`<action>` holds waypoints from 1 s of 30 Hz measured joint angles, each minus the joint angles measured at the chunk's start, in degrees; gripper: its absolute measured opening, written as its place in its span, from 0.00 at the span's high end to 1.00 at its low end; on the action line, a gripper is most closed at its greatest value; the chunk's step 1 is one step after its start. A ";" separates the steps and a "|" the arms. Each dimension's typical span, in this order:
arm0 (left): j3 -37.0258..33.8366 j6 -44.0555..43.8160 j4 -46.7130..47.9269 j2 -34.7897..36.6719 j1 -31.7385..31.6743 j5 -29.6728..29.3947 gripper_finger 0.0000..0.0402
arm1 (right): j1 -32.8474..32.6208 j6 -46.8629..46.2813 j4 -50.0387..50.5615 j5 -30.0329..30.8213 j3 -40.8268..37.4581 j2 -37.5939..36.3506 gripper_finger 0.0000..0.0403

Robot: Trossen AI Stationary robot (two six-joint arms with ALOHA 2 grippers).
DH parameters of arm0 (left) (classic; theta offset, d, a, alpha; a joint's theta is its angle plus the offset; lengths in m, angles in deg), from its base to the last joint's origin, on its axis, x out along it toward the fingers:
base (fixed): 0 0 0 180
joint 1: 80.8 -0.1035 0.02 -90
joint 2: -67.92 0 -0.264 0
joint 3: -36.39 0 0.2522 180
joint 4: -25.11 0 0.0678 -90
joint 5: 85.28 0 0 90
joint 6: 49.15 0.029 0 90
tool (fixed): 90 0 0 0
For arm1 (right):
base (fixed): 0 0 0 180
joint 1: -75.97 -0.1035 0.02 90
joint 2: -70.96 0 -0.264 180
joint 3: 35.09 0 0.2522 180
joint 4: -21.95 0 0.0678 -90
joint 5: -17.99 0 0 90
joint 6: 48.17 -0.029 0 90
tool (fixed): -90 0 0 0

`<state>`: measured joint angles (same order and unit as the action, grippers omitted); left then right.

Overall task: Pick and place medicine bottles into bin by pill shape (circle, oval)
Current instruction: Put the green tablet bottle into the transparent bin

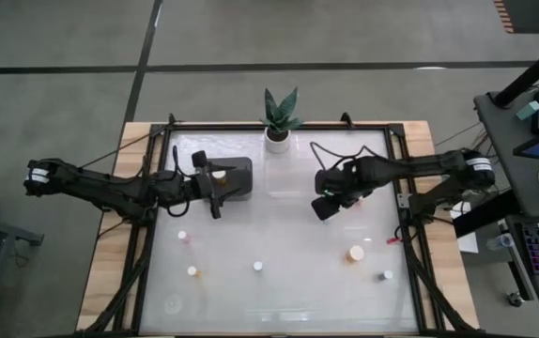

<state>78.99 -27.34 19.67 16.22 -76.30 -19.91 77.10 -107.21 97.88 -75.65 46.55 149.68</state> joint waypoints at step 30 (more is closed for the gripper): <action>0.09 1.08 0.04 -0.26 0.00 -0.19 0.35 | 0.02 4.21 -2.82 -0.71 -0.63 13.58 0.46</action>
<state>79.08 -26.26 19.71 15.95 -76.30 -20.10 77.12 -102.99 95.07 -76.37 45.92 163.27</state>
